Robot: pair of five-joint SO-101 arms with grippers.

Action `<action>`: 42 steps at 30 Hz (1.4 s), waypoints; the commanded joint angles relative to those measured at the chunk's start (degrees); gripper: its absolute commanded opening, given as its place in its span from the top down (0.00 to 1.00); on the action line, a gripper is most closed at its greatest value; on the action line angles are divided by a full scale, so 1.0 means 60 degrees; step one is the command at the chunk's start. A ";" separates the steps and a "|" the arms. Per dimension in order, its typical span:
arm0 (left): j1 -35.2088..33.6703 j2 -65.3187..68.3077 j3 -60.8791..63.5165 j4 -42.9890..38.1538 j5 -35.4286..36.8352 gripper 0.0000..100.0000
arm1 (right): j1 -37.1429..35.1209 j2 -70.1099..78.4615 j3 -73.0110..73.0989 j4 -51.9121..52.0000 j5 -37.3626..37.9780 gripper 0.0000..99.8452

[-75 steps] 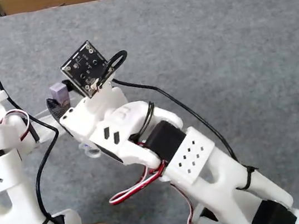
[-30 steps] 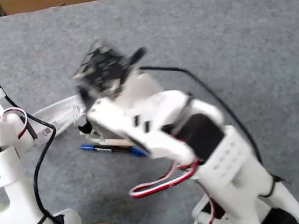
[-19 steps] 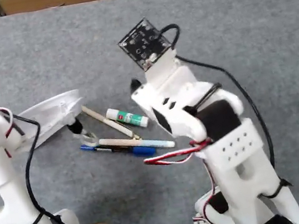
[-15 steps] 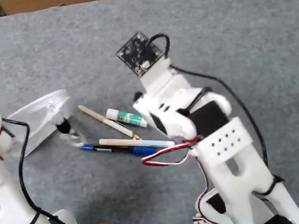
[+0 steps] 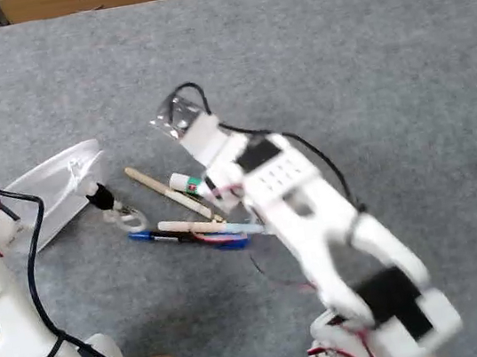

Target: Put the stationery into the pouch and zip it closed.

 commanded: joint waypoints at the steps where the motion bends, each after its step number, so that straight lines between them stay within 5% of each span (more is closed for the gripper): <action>1: -0.0110 -0.0147 -0.0051 0.0103 -0.0088 0.97 | -0.0161 0.2000 -0.2059 0.0498 0.0088 0.83; 11: -0.0110 -0.0073 -0.0051 0.0088 -0.0088 0.97 | -0.0630 0.5736 -0.6425 0.2681 0.0161 0.83; 23: -0.0125 -0.0073 -0.0081 0.0088 -0.0088 0.97 | -0.0674 0.6879 -0.7128 0.2799 0.0645 0.86; 27: -0.0125 -0.0073 -0.0095 0.0088 -0.0088 0.97 | -0.0689 0.6982 -0.7128 0.2813 0.1260 0.99; 42: -0.0110 -0.0147 0.0212 0.0088 -0.0908 0.97 | -0.0659 0.4608 -0.7363 0.3399 0.1289 0.99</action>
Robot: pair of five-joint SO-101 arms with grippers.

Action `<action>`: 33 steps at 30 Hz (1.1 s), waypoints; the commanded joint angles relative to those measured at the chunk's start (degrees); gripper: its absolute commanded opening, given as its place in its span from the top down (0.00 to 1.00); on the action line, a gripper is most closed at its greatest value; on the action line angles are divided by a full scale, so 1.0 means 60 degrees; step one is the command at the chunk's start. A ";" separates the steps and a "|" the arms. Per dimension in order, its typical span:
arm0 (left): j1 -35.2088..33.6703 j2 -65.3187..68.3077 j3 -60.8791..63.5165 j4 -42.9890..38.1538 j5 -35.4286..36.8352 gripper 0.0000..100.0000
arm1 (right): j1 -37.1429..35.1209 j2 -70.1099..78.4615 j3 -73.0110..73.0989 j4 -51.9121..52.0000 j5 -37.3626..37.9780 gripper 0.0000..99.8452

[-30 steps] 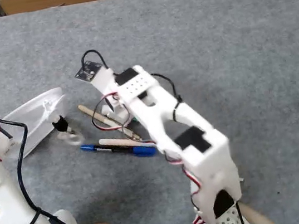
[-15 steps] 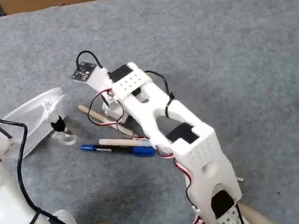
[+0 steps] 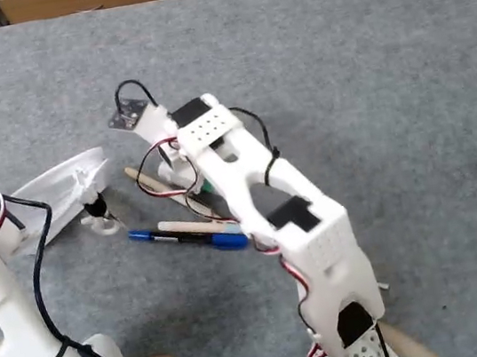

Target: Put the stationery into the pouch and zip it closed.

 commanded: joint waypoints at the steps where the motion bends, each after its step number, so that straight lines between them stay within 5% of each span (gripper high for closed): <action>1: -0.0095 -0.0088 -0.0462 0.0103 -0.0147 0.97 | -0.0147 -0.1575 0.0066 0.0029 0.0015 0.99; 6: 0.0286 -0.0103 -0.1165 0.0103 -0.0044 0.97 | -0.0147 -0.2894 0.0769 -0.0029 0.0015 0.99; 15: 0.3685 -0.2125 -0.1883 0.0103 0.1216 0.97 | 0.0689 -0.4256 0.1648 -0.0161 -0.0059 0.99; 33: 0.2674 -0.2227 -0.0286 0.0103 0.1216 0.97 | 0.1553 -0.6659 0.1956 -0.0088 -0.0264 0.99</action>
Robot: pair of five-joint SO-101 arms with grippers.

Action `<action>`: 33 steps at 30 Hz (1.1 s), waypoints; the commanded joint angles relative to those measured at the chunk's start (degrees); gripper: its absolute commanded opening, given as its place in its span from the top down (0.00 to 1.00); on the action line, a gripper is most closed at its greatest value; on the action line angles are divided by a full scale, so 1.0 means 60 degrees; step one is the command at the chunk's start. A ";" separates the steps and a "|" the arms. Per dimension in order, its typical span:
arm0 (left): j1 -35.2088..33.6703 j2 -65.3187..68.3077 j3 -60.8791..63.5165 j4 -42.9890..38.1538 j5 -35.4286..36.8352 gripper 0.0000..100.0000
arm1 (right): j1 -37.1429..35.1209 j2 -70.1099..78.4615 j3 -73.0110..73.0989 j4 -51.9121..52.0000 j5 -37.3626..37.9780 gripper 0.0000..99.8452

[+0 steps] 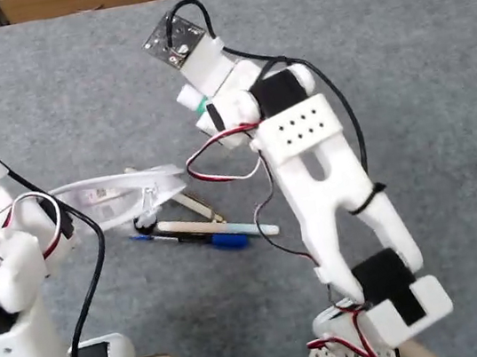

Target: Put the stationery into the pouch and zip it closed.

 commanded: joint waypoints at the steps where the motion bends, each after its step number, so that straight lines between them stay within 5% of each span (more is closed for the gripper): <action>1: -0.0447 -0.0044 0.0256 0.0029 0.0044 0.97 | 0.0088 -0.0755 -0.0066 -0.0073 -0.0117 0.99; 7: -0.0447 0.0469 0.0359 0.0000 0.0029 0.97 | -0.0513 -0.2029 -0.0081 0.0176 -0.0718 0.99; 19: -0.0505 0.2960 -0.0051 0.0000 0.0015 0.97 | -0.4117 -0.4374 0.0828 -0.0220 -0.0366 0.99; 25: -0.0505 0.2945 -0.0081 0.0000 0.0015 0.97 | -0.4381 -0.4315 0.2791 -0.2359 0.0659 0.99; 33: -0.0505 0.2945 -0.0081 0.0000 0.0015 0.97 | -0.4967 -0.4535 0.2161 -0.1714 0.1626 0.99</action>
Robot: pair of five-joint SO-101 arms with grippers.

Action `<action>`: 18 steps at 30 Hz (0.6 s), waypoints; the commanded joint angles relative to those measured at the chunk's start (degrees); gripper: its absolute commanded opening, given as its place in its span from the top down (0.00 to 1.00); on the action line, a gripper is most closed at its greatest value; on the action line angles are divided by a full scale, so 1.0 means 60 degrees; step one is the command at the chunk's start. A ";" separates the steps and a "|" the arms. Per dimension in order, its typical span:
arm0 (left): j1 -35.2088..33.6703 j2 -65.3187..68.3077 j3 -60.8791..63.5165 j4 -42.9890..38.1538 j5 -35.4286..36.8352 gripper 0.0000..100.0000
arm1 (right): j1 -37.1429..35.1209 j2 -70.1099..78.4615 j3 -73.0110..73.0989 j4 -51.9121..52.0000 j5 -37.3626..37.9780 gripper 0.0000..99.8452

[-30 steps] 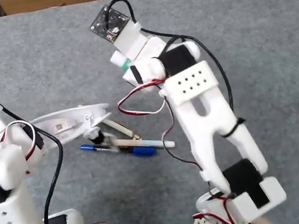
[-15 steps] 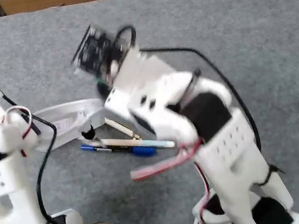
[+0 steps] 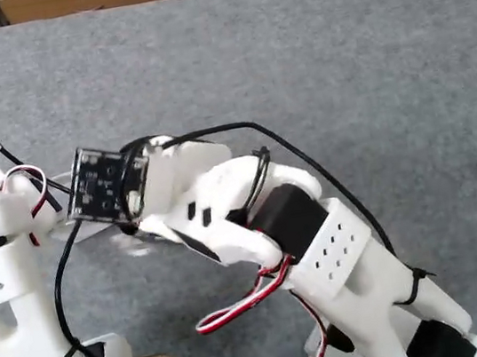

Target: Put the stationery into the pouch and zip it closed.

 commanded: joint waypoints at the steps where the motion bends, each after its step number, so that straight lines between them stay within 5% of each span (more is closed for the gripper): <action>1: -0.0007 0.0176 -0.0110 0.0000 0.0029 0.97 | -0.0440 -0.0037 -0.0505 0.0103 0.0205 0.99; 8: -0.0007 0.0176 -0.0125 -0.0015 0.0029 0.97 | -0.0645 -0.0095 -0.0652 0.1582 0.2227 0.99; 18: -0.0007 0.0176 -0.0125 -0.0015 0.0029 0.97 | -0.0630 0.0007 -0.1619 0.2256 0.2330 0.99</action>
